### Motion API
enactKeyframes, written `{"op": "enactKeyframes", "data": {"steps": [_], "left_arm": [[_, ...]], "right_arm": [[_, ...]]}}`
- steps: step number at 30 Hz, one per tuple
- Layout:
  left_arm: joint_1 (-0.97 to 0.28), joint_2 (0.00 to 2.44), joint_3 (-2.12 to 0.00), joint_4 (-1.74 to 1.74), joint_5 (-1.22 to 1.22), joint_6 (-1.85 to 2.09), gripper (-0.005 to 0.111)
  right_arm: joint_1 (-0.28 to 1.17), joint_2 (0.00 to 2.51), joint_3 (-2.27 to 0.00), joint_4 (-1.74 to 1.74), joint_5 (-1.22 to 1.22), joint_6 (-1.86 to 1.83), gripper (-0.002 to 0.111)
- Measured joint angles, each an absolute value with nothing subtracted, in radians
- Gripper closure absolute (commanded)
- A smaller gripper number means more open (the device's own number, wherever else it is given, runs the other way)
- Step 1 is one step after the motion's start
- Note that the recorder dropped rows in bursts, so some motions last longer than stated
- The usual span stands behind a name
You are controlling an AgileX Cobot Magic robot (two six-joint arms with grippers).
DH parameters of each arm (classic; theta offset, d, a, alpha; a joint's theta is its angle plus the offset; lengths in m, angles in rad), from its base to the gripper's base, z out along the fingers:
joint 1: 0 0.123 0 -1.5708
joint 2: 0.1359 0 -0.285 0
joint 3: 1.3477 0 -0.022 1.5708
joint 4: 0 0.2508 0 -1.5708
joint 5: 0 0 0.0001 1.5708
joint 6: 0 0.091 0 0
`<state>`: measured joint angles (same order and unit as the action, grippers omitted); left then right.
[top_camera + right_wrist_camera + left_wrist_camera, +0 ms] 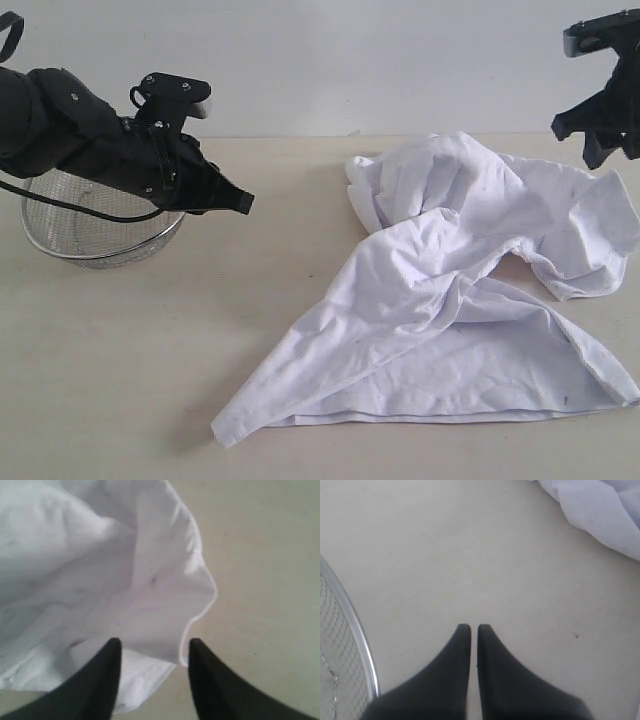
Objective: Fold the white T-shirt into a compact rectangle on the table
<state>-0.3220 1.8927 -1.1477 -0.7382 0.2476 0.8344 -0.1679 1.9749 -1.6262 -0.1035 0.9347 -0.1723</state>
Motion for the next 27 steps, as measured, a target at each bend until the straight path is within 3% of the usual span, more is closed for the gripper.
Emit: {"op": "enactKeyframes", "data": {"steps": [6,27], "left_arm": [[-0.322,1.893,-1.148,-0.738,0.248,0.834,0.102],[-0.322,1.893,-1.148,-0.738,0.24,0.834,0.102]], "right_arm": [[-0.18,1.975,-1.626,-0.179,0.972,0.0,0.059],[-0.181,2.195,-1.624,-0.051,0.78,0.094,0.06]]}}
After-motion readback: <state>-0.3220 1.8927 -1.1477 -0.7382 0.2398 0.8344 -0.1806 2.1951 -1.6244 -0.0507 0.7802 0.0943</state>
